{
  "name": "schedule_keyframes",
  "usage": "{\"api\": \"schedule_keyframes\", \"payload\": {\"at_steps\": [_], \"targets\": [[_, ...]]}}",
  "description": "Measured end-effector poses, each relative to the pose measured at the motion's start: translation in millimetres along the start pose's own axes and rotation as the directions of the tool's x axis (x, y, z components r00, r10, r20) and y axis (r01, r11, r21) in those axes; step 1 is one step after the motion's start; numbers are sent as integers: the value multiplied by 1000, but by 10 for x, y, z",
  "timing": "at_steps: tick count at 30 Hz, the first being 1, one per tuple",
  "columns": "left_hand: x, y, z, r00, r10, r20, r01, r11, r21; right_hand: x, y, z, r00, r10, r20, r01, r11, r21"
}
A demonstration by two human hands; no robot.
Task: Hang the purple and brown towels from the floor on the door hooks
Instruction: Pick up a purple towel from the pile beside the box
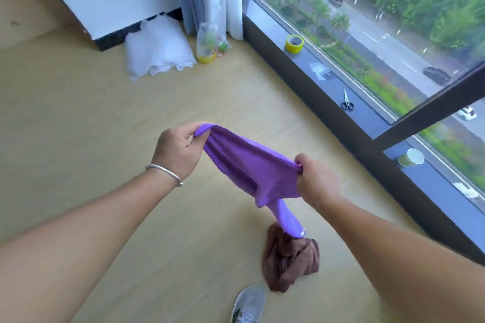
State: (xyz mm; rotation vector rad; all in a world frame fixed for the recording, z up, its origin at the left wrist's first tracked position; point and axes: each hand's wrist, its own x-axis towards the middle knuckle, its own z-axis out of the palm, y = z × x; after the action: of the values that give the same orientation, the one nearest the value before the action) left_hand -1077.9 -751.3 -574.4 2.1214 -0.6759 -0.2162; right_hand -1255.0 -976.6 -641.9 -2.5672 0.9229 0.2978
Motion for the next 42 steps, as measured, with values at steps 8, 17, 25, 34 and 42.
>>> {"api": "schedule_keyframes", "payload": {"at_steps": [8,17,25,34,42], "targets": [[-481,-706,-1533,931,-168,-324,245,946,214,81,-1566,-606,890,-399,-219,369,915,-165],[-2434,-1205,-1761,914,-318,-253,405,755,516,-887,-1617,451,697,-717,17,691,666,-280],[-4417,-1855,-759,859,-511,-31,389,614,687,-2034,-667,2036,722,-604,337,692,631,-352],[-5950,-2332,304,687,-684,245,410,643,647,-2921,317,3262,662,-498,561,735,579,-354],[-5938,-2274,156,695,-677,242,388,636,667,-2857,-39,3078,678,-468,568,723,565,-398]]}}
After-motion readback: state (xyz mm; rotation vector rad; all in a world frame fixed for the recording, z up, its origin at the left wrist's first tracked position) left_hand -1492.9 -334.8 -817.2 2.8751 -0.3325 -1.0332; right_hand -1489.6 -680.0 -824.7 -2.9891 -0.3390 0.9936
